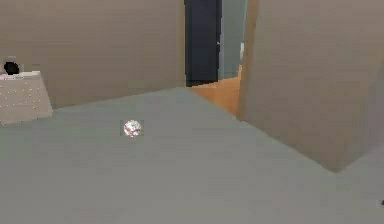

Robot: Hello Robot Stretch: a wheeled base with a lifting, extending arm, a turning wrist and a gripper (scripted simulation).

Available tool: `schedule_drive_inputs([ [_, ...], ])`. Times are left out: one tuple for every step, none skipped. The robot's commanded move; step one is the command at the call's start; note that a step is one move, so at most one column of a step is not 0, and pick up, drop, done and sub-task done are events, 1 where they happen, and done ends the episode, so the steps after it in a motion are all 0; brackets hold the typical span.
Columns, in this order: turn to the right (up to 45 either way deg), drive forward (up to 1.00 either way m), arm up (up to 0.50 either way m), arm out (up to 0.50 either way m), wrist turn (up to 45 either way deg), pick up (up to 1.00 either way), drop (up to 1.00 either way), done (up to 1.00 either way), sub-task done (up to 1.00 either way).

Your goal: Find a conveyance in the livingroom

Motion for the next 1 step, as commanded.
schedule_drive_inputs([
  [0.0, 1.00, 0.00, 0.00, 0.0, 0.00, 0.00, 0.00, 0.00],
])
